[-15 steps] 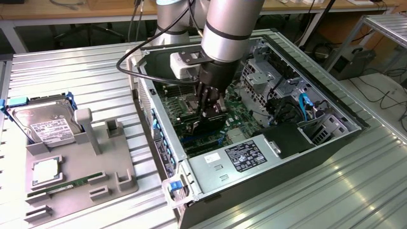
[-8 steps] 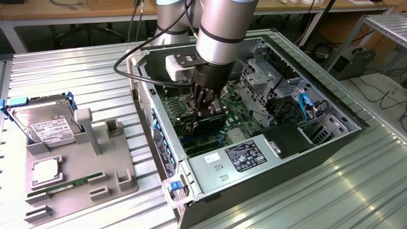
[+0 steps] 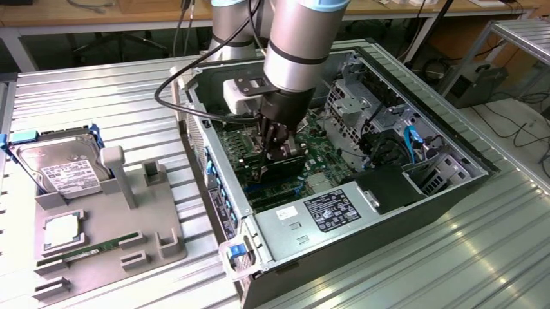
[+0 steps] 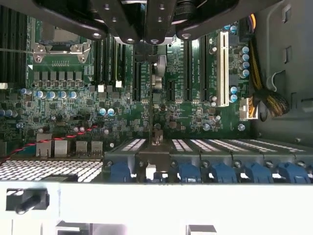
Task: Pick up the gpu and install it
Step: 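Insert the gpu into the slot, then press down on the gpu until it lock into place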
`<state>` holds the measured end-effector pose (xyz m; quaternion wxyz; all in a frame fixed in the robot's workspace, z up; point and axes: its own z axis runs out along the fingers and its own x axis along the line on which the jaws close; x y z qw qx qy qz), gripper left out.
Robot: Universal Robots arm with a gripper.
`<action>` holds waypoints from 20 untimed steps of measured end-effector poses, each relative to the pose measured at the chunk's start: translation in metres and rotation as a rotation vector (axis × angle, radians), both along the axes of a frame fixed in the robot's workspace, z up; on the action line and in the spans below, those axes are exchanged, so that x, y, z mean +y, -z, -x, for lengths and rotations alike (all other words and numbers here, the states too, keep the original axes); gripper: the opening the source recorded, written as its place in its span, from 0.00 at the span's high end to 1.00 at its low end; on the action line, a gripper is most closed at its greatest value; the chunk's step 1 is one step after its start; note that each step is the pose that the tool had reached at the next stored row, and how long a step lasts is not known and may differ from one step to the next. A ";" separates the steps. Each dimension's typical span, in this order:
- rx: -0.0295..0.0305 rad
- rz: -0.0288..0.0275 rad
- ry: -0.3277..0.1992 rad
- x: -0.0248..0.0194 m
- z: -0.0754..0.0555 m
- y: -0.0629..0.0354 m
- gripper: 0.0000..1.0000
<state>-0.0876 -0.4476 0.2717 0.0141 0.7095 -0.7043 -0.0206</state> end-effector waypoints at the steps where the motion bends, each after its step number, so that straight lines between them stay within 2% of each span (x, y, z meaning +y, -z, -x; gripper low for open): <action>1: 0.0003 0.0006 0.000 -0.0001 0.000 0.0002 0.89; 11: 0.0004 0.0007 0.000 -0.0001 0.003 0.0026 0.89; 12: -0.0005 -0.0014 0.000 0.0001 0.003 0.0006 0.89; 17: 0.0003 0.0006 0.000 -0.0001 0.002 -0.0215 0.89; 20: 0.0003 0.0004 0.000 -0.0001 0.002 -0.0256 0.89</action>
